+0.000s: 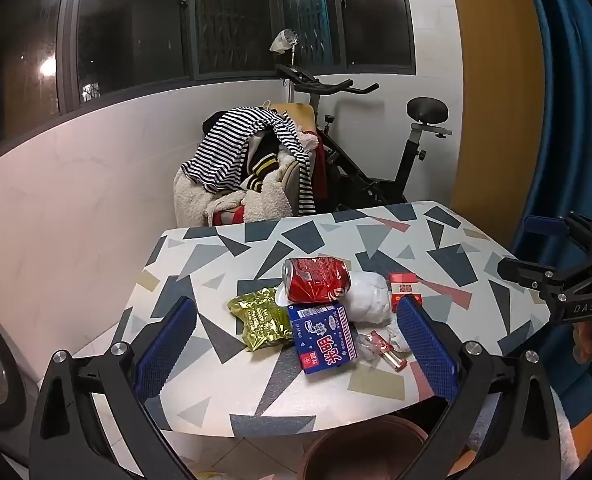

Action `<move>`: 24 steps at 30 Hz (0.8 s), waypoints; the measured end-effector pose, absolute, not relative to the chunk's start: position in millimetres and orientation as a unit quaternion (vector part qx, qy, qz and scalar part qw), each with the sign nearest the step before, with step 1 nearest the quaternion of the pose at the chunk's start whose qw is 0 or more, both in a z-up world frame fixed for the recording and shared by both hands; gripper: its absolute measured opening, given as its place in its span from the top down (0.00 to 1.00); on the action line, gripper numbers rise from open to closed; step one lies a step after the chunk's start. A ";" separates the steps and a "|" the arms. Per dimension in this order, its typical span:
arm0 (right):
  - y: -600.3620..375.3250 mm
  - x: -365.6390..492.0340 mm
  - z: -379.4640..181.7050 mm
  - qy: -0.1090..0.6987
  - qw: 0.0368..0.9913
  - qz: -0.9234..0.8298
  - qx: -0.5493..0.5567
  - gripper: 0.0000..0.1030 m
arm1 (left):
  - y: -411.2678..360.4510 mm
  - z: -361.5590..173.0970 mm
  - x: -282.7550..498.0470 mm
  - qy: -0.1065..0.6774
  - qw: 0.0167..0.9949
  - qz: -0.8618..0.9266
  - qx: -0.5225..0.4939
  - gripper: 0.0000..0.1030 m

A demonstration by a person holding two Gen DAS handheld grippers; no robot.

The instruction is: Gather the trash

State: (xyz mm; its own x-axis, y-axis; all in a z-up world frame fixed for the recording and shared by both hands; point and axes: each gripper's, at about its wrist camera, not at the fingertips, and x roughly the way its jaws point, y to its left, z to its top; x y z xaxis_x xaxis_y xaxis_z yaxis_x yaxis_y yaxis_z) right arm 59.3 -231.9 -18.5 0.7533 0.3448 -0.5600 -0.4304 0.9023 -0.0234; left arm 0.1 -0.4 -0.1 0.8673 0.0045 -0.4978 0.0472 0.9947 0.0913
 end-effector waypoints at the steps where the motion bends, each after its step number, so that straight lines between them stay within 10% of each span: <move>1: -232.0 59.5 -18.4 0.284 0.933 0.208 -0.076 0.05 | -0.3 0.0 -0.2 0.256 0.965 -0.011 0.049 0.05; 24: -239.4 62.6 -20.6 0.286 0.933 0.204 -0.071 0.05 | -1.7 0.9 2.9 0.256 0.965 -0.012 0.046 0.05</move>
State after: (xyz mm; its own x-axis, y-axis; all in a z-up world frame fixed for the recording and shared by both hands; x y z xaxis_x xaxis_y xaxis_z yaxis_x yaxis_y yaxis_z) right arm 62.6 -239.4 -20.6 0.7524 0.3404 -0.5639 -0.4220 0.9064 -0.0160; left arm 2.9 -1.7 0.9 0.8682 0.0003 -0.4961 0.0470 0.9955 0.0828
